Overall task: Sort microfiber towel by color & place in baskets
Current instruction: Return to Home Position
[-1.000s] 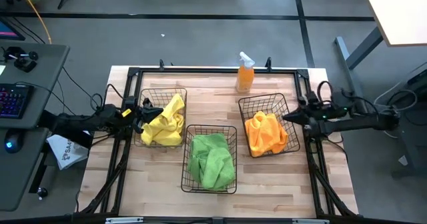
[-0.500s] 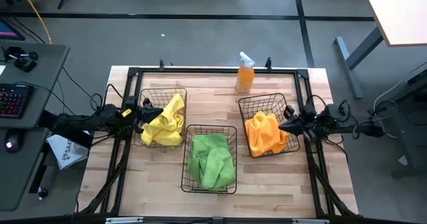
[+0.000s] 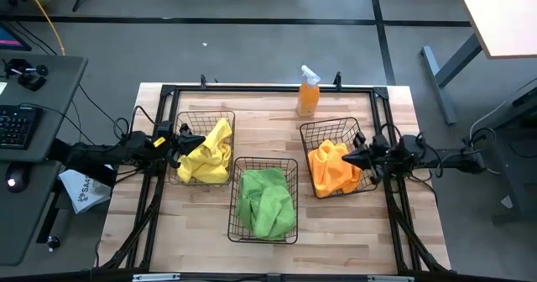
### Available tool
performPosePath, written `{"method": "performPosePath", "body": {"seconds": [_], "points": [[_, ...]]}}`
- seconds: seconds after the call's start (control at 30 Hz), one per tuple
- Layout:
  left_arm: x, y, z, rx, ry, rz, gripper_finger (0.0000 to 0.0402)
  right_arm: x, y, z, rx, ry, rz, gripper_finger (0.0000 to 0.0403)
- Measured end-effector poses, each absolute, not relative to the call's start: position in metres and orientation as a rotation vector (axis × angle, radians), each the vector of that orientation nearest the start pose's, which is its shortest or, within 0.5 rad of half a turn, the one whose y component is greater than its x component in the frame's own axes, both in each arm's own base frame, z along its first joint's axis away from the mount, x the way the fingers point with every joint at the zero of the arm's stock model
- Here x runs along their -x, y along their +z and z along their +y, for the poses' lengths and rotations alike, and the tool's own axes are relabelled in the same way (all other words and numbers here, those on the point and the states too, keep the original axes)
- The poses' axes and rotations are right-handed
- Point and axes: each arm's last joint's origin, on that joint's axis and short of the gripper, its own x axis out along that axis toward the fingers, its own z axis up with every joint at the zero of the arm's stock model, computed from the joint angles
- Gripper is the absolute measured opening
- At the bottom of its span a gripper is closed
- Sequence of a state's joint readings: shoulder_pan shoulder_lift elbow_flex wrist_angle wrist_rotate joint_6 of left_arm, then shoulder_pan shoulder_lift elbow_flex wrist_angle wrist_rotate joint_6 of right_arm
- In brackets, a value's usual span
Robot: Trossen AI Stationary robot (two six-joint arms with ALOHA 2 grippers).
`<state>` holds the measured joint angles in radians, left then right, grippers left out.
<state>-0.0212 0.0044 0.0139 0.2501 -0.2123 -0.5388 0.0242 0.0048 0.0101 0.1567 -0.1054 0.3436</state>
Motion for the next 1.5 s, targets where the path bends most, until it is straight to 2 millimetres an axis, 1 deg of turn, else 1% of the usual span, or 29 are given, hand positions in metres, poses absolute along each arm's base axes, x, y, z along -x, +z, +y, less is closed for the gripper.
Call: {"method": "performPosePath", "body": {"seconds": [0.23, 1.5], "points": [[-0.093, 0.192, 0.004, 0.564, 0.116, -0.304, 0.0, -0.097, 0.169, 0.005, -0.337, 0.129, -0.009, 0.0], [-0.093, 0.192, 0.004, 0.565, 0.116, -0.304, 0.0, -0.097, 0.169, 0.005, -0.338, 0.128, 0.0, 0.0]]}}
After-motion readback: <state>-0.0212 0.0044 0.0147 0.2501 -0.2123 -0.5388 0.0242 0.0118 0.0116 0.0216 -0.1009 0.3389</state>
